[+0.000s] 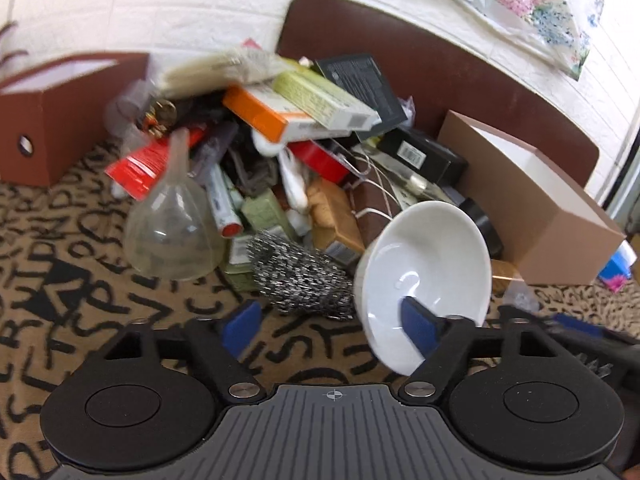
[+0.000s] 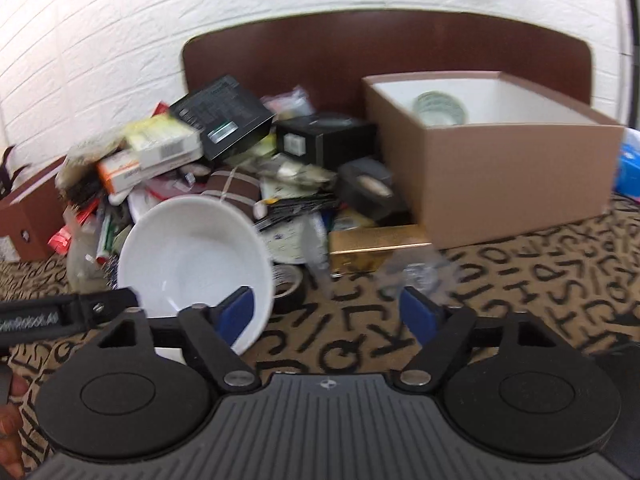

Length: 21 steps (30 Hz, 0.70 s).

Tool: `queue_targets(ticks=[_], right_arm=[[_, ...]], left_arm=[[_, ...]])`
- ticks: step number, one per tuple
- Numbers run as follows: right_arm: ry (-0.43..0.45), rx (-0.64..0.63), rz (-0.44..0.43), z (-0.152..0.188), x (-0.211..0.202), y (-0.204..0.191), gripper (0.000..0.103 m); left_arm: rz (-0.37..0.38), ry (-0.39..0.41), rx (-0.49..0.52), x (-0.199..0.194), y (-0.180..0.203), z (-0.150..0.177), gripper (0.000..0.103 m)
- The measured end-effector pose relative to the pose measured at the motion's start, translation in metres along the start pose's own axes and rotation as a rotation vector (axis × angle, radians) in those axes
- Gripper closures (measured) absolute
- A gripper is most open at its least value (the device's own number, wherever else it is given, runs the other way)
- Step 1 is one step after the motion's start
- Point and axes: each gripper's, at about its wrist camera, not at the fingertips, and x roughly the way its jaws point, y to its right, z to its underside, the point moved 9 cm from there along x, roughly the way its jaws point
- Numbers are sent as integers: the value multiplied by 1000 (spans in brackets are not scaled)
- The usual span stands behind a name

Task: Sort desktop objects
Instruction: 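Grasp the rim of the white bowl with the left tool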

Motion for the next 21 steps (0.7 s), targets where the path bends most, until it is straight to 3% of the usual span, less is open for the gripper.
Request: queue_targets(ticks=[4,7,8,10,12,13,18,21], right_arm=[[-17,-50,-71,-1,15,-23,43],[-23,-87,-80,-3,24,-33,54],[-29,-97,-82,-3,26,-34,61],[-44,-109,-89,-2,31,-36,72],[-57,-115,-89,-1,36,-37,80],[-58,-119,-88,0,37,-38,84],[-55,-119,-113,-1,31,-38,90],[-85,-120,-106,0,25,-38,91]], left_arm=[[36,-37,-2,13,7,-1,54],[44,-44,6,19,12,-2,63],[51,-50,11,20,14,-2,77],[70,-64,13,22,16,-2,86],[59,-56,6,24,14,-3,84],[56,-45,0,24,13,-4,68],[49,-39,-14,26,13,-6,68],[41,-75,11,29,15,-3,69]])
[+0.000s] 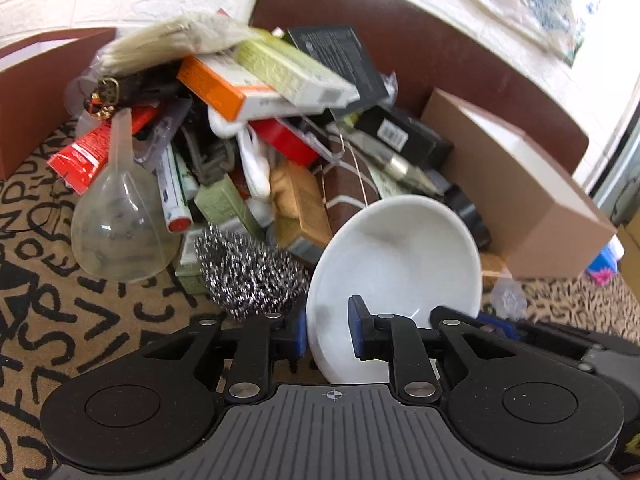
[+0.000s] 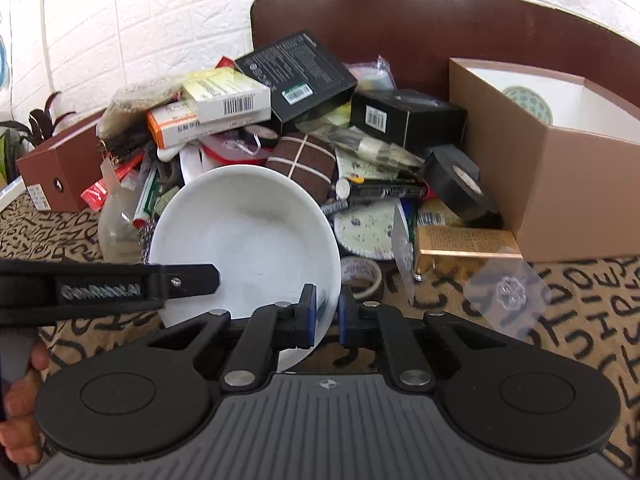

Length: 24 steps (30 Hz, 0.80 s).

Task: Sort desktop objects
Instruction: 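Grasp the rim of the white bowl with the left tool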

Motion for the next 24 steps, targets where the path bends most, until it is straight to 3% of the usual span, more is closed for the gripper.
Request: queue_targets(ticks=[1,4,7,9,11,12,15,24], right_arm=[[-7,2,2,1,-2,0,92],[-49,28,-3,4,-7,2,92],[-83,83,-20,7,-10,5,92],[-85,101,-24,7,-10,6,92],[-85,120,-25,8,-8,7,91],[-86,128,-28,8,-8,8,91],[-69,139,-20,8,-7,9,88],[-61,158,-24,6,2,11,88]], left_arm=[[-8,-11,8,-1,0,1,77],[8,-51,6,-4,-1,5,88],[20,-90,21,-10,-1,8,90],[16,-95,28,-12,1,9,90],[19,-79,20,-13,1,7,76],[22,-68,16,-12,2,6,74],[-6,-40,17,-11,-2,3,73],[-7,-64,10,3,-2,4,72]])
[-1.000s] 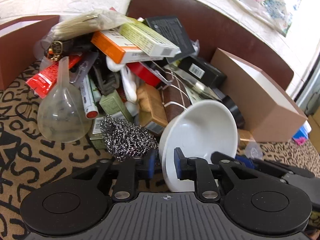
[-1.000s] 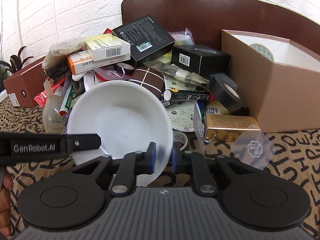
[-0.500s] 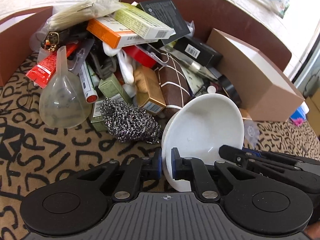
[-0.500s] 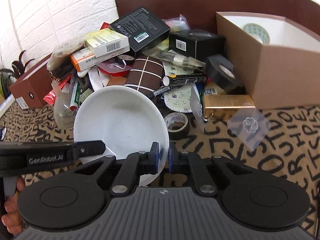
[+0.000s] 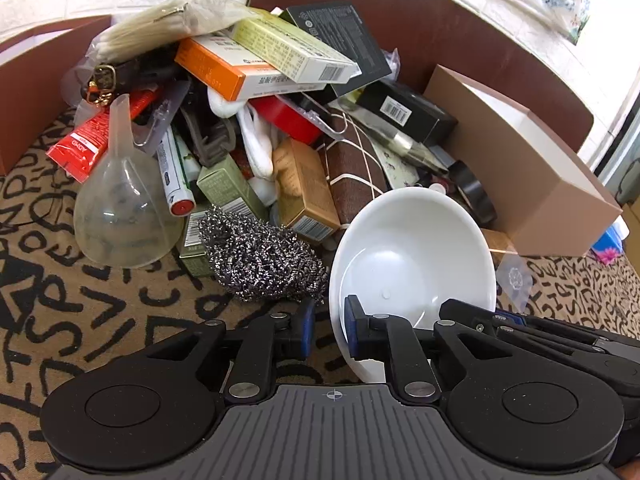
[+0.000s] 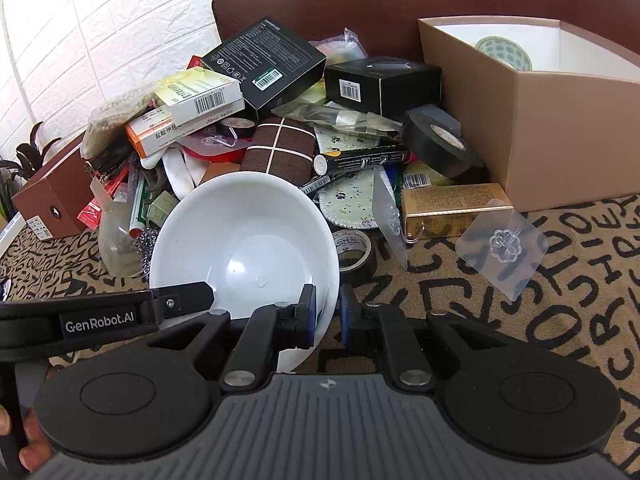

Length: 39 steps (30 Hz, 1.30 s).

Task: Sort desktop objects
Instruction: 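Grasp the rim of the white bowl with the left tool, then carry the white bowl with the left tool into the tan box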

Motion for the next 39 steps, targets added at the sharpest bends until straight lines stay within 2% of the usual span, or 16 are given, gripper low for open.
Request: queue_targets(ticks=[1,2,3,12,17,23,32,39], right_arm=[[3,2,-1,0,1,0,88],[3,3,-3,0,1,1,88],[0,2,-2,0,1,0,90],[37,-17,-4,-12,-28,0,92],[131,-19,11,-39,-59,9,92],[251,-16,66,-86,-95,33,92],[362,37,149,-161,-115,101,93],[368,101,194,-215,-98,169,94]], left_arm=[[2,-5,-1,0,0,0,74],[6,-8,0,0,1,0,89],[12,-13,2,-1,2,1,93],[17,8,52,-24,26,-8,93],[53,63,84,-41,53,-31,93],[126,124,130,-46,103,-75,93],[233,152,180,-14,187,-146,93],[319,103,138,35,237,-192,96]])
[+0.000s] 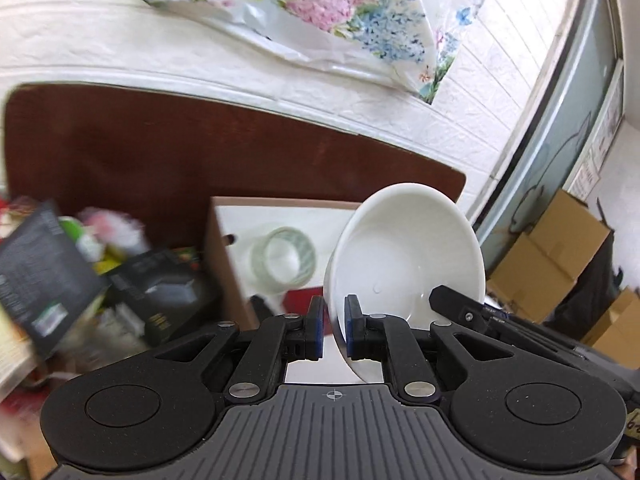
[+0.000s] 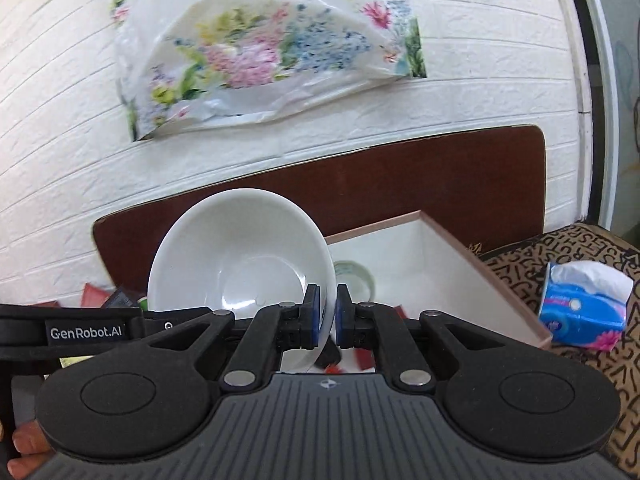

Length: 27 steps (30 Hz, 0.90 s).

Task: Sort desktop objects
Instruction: 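Carry the white bowl with the left tool into the tan box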

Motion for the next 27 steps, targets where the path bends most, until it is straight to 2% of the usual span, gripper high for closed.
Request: queue_targets(ticks=[7,11,14,19,25,27], right_arm=[[12,-55,85,-46,50,39,94],[-30,-74,114,-61,89,62,94],[-75,-121,145,-58,119,77,94],[-165,-127,149,-35,162,102,94],[-225,-152,135,-13,196,115,94],[-283,-154,137,-5,206,118,93]], left_arm=[[40,-25,-7,75,20,-42,96],[38,-55,-25,123,21,-54,96],[13,-97,4,158,20,-51,97],[-9,-168,-19,207,7,-32,97],[-50,-217,-23,242,-9,-15,97],[-65,-229,-25,250,-15,-12,97]])
